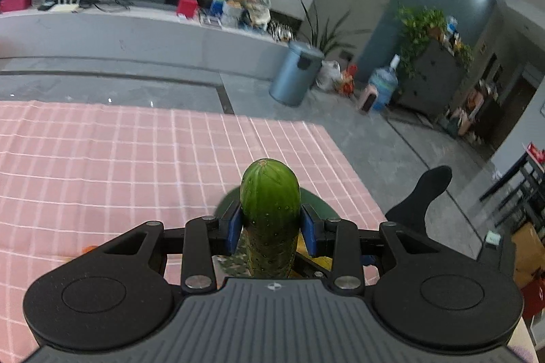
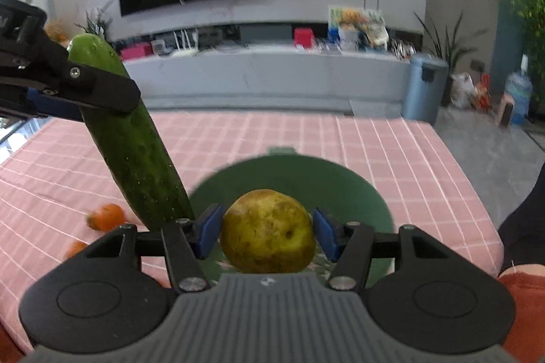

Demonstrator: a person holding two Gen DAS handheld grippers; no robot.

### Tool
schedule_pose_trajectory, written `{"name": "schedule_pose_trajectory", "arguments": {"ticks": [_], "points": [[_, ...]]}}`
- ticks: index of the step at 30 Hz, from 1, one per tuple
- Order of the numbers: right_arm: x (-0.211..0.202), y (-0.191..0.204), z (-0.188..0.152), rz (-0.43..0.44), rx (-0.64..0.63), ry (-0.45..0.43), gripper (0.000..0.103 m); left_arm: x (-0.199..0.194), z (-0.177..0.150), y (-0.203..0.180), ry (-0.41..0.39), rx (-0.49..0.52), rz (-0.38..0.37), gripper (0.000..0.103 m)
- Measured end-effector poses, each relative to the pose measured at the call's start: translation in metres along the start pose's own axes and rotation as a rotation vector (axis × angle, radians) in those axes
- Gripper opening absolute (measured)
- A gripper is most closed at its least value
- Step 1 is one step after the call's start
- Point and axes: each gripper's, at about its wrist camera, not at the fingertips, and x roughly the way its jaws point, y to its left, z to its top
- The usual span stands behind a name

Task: Organize fruits
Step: 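Carry the cucumber in the left gripper and the pear in the right gripper into the green colander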

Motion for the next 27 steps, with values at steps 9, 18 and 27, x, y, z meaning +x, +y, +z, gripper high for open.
{"name": "schedule_pose_trajectory", "arguments": {"ticks": [9, 18, 27], "points": [[0.058, -0.024, -0.012, -0.013, 0.067, 0.212, 0.056, 0.055, -0.013, -0.003, 0.142, 0.044, 0.004, 0.04], [0.055, -0.02, -0.007, -0.017, 0.064, 0.188, 0.059, 0.08, -0.018, 0.008, 0.215, 0.034, 0.016, 0.04], [0.06, -0.019, -0.005, -0.034, 0.073, 0.181, 0.061, 0.104, -0.01, 0.012, 0.204, 0.028, 0.046, 0.043]]}}
